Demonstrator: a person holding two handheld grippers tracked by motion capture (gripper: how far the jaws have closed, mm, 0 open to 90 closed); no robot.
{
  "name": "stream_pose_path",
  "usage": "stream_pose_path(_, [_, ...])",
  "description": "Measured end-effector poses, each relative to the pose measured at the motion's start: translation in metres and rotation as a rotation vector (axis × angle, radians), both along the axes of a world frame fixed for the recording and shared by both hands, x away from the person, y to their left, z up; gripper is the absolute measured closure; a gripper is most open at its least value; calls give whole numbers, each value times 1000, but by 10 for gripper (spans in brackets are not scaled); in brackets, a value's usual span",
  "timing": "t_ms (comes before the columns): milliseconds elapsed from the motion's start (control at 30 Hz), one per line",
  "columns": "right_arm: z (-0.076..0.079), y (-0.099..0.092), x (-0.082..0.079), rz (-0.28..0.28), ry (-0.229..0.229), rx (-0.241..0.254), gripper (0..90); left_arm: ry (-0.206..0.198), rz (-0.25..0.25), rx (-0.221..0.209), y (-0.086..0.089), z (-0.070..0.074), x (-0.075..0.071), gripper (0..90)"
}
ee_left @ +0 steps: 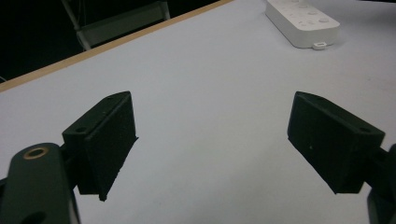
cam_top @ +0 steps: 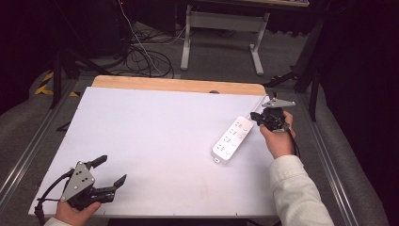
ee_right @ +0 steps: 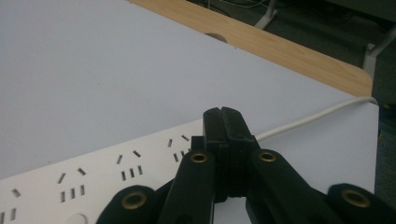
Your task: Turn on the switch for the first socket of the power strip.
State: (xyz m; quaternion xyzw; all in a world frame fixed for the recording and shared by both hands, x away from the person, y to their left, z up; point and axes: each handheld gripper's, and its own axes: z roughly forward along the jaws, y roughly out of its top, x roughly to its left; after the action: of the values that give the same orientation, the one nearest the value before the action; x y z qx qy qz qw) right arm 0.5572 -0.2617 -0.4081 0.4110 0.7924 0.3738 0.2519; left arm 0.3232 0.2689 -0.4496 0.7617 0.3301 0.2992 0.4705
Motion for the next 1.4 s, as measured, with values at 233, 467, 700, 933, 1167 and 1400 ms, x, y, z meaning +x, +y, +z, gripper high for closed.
stream_pose_path(233, [-12,-2,9,-48,65,31,900,0,1,-1,0,0,0,160])
stream_pose_path(467, [-20,2,12,-35,117,2,900,2,0,-1,0,0,0,161])
stream_pose_path(700, [-25,6,15,-31,162,-18,900,2,-1,-1,0,0,0,161])
stream_pose_path(933, [-29,9,17,-17,186,-40,900,1,-1,-1,0,0,0,161])
stream_pose_path(1167, [-32,12,18,-7,210,-53,900,1,-1,0,0,0,0,161])
stream_pose_path(1400, [-32,14,18,1,216,-71,900,1,-1,0,0,0,0,161])
